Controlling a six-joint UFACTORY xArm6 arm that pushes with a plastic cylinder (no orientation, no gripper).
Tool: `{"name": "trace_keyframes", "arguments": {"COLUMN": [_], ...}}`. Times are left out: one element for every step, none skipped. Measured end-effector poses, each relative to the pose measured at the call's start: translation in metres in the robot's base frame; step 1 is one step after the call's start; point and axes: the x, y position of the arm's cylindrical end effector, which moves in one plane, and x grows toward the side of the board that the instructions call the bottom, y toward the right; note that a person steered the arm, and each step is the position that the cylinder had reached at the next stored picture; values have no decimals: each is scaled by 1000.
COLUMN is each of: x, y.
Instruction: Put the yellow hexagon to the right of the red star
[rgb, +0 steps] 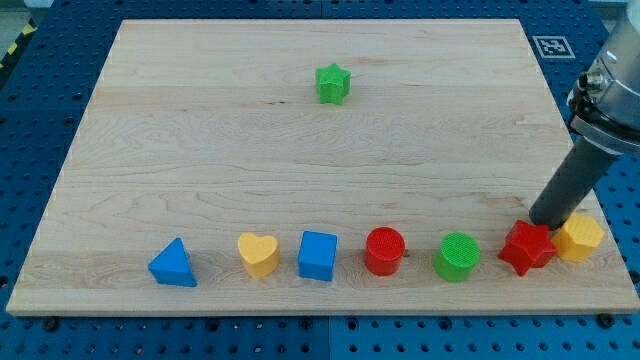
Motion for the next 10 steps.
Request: {"name": "trace_keyframes", "arguments": {"x": [-1, -6, -6, -6, -4, -4, -2, 3, 7, 8], "y": [0, 2, 15, 25, 37, 44, 50, 58, 65, 70]}}
